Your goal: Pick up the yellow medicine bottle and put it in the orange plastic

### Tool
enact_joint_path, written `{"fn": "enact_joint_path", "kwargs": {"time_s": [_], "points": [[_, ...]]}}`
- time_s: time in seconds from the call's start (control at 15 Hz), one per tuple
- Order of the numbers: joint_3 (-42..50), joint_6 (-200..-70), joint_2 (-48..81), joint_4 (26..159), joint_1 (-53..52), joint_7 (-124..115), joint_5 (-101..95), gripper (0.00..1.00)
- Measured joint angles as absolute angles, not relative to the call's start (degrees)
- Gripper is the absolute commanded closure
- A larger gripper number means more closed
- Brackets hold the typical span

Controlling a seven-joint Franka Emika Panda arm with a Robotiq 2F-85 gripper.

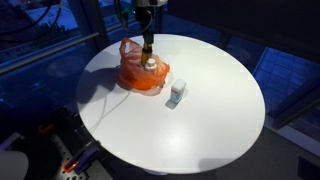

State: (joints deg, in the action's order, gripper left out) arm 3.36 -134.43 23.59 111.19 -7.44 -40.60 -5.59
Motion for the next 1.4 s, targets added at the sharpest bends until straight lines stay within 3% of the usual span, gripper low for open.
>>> {"fn": "enact_joint_path", "kwargs": {"time_s": [1.4], "points": [[4.13,-137.85,28.12,110.28,-7.54,-40.29,-5.59,0.8]]}}
